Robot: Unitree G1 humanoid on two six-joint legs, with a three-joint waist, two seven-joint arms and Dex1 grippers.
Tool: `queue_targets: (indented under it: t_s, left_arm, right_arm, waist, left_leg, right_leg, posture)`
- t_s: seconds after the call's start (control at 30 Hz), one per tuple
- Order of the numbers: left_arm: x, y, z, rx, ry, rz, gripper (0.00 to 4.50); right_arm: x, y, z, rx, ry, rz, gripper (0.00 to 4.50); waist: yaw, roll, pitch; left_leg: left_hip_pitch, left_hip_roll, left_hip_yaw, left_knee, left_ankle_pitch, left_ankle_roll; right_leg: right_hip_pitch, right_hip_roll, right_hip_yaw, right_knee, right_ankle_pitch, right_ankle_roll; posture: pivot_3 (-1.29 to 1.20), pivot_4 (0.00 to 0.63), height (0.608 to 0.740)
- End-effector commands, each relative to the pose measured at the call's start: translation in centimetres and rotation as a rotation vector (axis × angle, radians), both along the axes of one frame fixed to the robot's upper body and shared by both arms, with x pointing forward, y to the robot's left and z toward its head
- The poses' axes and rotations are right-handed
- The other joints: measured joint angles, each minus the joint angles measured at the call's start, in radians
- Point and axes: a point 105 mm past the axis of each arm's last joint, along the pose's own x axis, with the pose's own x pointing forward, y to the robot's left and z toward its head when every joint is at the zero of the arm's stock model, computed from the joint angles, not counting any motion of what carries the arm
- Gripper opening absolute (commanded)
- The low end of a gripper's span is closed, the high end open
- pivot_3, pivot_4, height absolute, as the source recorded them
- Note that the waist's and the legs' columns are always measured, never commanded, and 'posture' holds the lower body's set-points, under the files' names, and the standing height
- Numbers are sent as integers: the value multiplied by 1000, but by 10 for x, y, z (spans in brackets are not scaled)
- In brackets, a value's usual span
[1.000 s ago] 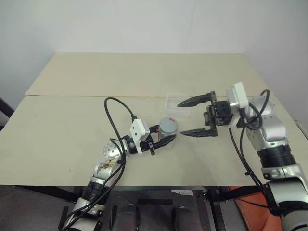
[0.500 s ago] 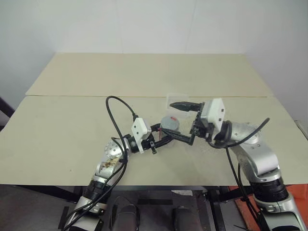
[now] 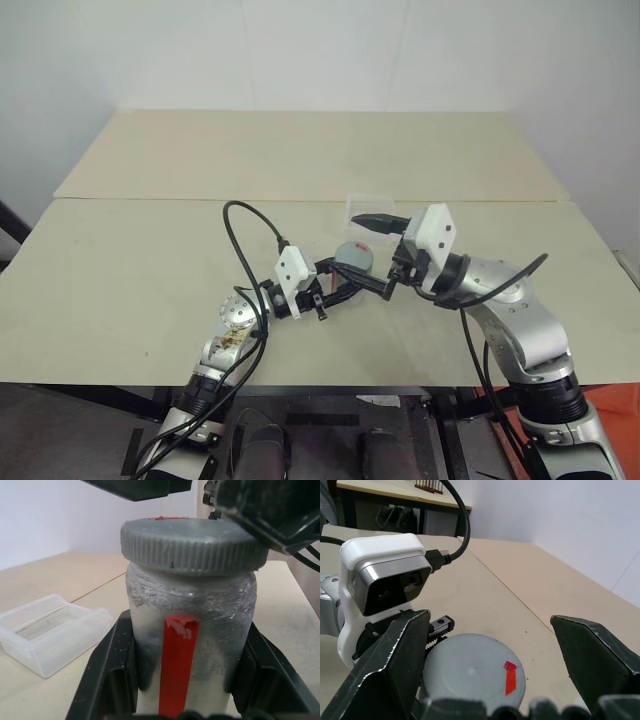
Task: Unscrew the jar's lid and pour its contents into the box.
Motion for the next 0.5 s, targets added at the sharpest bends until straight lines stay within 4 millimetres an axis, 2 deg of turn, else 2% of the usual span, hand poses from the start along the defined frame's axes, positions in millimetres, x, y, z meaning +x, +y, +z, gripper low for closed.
queue_targets:
  t_s: [0.03,0.3,0.5]
  left_arm:
    - [-1,2,14,-24,-61,-3,1951]
    - [0,6,14,-24,-62,5,1951]
    - [1,7,16,-26,-64,5,1951]
  right_arm:
    - [-3,-9,11,-1,-52,-28,4443]
    - [-7,-19,10,-15,-52,-46,4443]
    - [-4,-34,9,-20,-51,-80,4443]
  waist:
    - [0,0,0]
    - [0,0,0]
    - [0,0,0]
  left_leg:
    - [0,0,0,0,0,0]
    - [0,0,0,0,0,0]
    - [0,0,0,0,0,0]
  right_leg:
    - [0,0,0,0,0,0]
    - [0,0,0,0,0,0]
    - [0,0,0,0,0,0]
  posture:
    - [0,150,740]
    - [0,150,740]
    - [0,150,740]
